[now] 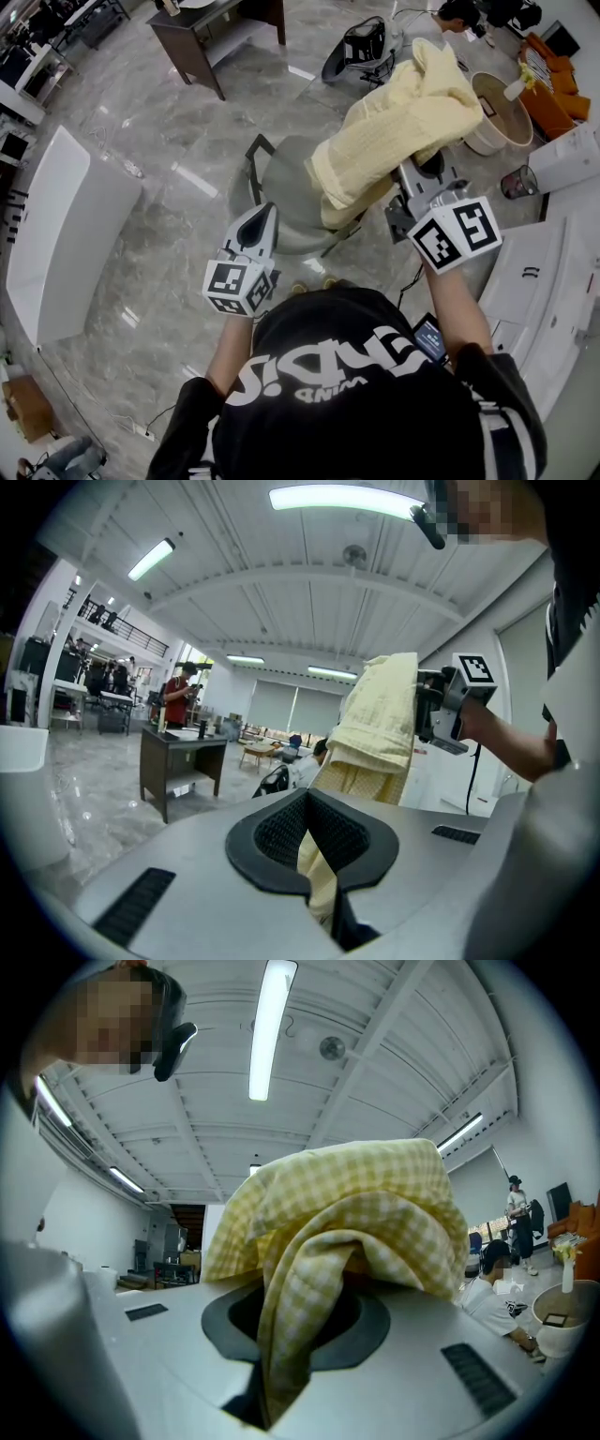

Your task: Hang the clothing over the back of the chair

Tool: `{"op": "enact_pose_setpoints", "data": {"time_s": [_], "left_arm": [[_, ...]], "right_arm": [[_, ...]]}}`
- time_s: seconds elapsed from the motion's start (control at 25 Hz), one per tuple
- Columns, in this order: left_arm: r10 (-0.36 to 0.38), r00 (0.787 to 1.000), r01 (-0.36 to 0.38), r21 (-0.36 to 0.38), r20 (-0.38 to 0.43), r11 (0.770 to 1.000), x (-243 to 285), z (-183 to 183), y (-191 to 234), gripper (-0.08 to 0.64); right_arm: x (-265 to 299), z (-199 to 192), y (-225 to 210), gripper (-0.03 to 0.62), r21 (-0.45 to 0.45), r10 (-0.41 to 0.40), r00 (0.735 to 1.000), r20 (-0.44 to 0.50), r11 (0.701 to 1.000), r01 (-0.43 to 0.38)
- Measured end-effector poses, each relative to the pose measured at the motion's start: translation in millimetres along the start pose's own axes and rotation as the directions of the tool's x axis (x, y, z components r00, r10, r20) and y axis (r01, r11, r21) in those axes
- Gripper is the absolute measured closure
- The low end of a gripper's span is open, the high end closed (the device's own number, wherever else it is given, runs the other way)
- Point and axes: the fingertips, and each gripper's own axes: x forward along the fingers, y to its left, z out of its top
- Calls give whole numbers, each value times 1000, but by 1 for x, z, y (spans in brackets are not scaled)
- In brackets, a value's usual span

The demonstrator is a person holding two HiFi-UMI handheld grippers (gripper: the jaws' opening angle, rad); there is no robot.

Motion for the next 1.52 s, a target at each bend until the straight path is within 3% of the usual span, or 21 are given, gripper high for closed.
{"op": "enact_pose_setpoints", "data": {"time_s": [0.44, 0.88, 1.52], "left_arm": [[102, 995, -102, -14, -12, 995, -19, -9, 15, 545], [185, 983, -185, -27, -5, 982, -36, -10, 29, 545], [368, 930, -367, -75, 4, 927, -102, -19, 59, 545]], "right_arm": [[20, -76, 11, 531, 30, 114, 991, -70, 993, -112], [41, -120, 31, 531, 16, 209, 971, -118, 978, -209], [66, -171, 84, 531, 32, 345, 917, -199, 938, -345]]}}
